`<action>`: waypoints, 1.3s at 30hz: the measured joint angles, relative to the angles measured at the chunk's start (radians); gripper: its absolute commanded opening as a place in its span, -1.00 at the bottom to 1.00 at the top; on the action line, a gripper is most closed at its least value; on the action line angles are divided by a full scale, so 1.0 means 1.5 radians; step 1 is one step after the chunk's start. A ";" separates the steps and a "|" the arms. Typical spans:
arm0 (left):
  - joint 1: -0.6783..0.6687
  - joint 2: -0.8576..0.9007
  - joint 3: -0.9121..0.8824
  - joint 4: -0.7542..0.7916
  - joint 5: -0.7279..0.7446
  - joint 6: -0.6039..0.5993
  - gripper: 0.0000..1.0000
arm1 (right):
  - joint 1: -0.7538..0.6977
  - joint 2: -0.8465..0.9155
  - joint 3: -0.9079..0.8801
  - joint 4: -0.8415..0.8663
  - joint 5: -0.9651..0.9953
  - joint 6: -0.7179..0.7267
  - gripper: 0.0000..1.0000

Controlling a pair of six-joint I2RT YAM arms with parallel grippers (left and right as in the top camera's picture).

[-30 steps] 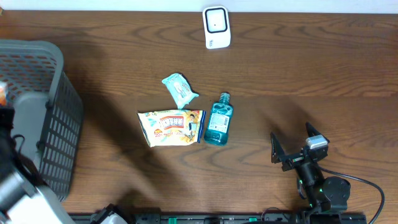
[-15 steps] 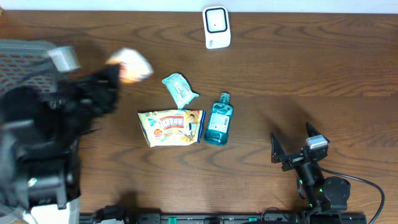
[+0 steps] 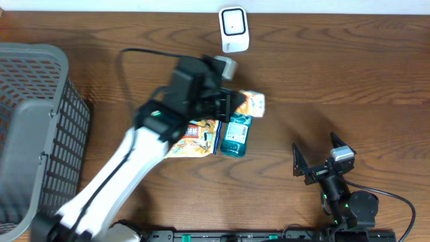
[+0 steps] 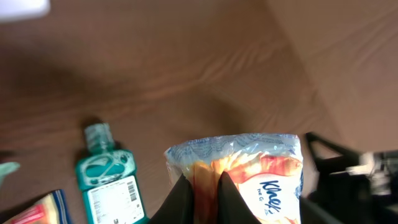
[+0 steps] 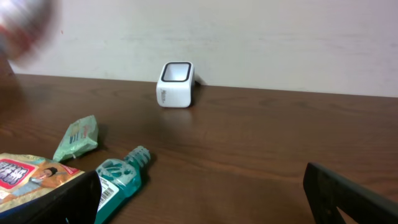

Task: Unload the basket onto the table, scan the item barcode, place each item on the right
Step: 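Carry the orange tissue pack right of the Listerine bottle and lower it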

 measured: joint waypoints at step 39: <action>-0.112 0.233 -0.034 0.071 -0.067 0.007 -0.85 | 0.000 0.000 0.000 0.000 0.000 0.000 0.99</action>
